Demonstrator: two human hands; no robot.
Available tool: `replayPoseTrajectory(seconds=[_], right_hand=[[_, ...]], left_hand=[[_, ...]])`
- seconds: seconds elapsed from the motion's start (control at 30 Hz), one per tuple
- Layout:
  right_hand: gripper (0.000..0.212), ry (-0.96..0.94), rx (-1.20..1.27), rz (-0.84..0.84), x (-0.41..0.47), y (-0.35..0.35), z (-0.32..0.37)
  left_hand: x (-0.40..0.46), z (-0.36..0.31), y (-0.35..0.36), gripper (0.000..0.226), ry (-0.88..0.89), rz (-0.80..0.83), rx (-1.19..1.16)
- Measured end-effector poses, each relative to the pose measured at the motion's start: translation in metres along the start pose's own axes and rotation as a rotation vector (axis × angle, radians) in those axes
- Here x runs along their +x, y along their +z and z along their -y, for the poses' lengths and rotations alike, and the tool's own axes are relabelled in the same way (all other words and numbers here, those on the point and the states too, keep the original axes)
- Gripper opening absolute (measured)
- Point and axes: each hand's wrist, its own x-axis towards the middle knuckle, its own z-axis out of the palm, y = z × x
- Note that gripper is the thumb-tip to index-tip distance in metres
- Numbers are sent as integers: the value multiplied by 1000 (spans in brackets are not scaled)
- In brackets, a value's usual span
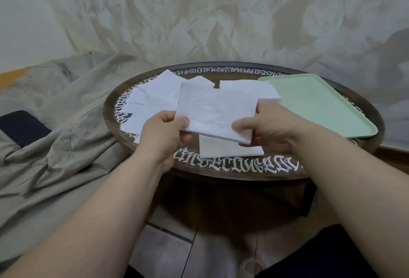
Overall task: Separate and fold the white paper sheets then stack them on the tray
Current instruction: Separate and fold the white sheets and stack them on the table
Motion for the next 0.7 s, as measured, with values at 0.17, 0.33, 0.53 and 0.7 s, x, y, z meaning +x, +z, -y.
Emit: replayPoseTrajectory(seconds=[0.17, 0.33, 0.53, 0.7], right_hand=[[20, -1, -111, -147, 3, -16, 6], [47, 3, -130, -236, 9, -25, -15], [55, 30, -172, -265, 14, -31, -44], [47, 20, -238, -265, 15, -37, -50]], left_hand=[[-1, 9, 8, 12, 25, 41, 146], [3, 23, 13, 6, 56, 56, 362], [9, 39, 14, 9, 52, 55, 525], [10, 42, 18, 14, 94, 62, 714]])
